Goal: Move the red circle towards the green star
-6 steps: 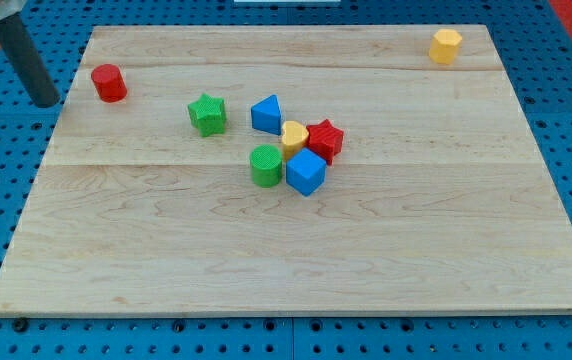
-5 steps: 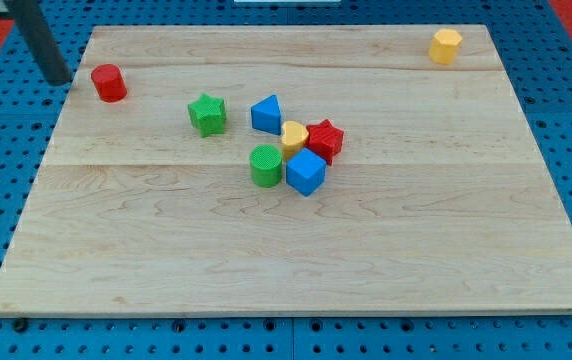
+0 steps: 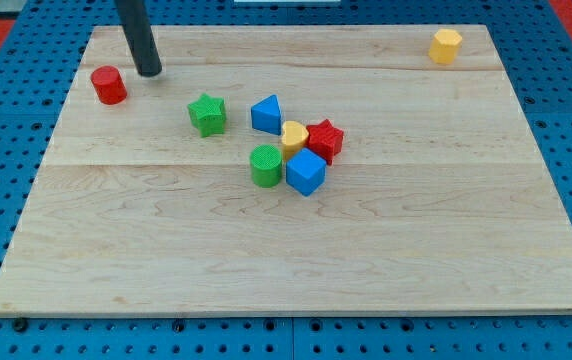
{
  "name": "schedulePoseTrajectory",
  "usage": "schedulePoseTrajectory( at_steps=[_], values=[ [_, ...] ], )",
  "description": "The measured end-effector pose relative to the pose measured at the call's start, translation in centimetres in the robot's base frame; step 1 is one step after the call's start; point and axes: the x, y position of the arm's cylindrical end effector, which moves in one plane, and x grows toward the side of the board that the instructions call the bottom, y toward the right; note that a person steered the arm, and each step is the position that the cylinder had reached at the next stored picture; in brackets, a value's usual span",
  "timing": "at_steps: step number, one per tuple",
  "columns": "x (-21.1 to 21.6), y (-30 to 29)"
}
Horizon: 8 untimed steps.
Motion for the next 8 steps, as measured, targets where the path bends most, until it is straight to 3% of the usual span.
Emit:
schedulePoseTrajectory(
  at_steps=[1,2,3,5,7,8],
  values=[
    [-1.4,-4.3],
    [4.0,-6.1],
    [10.2,-3.4],
    [8.0,-5.7],
    [15.9,1.1],
    [15.7,-0.9]
  ],
)
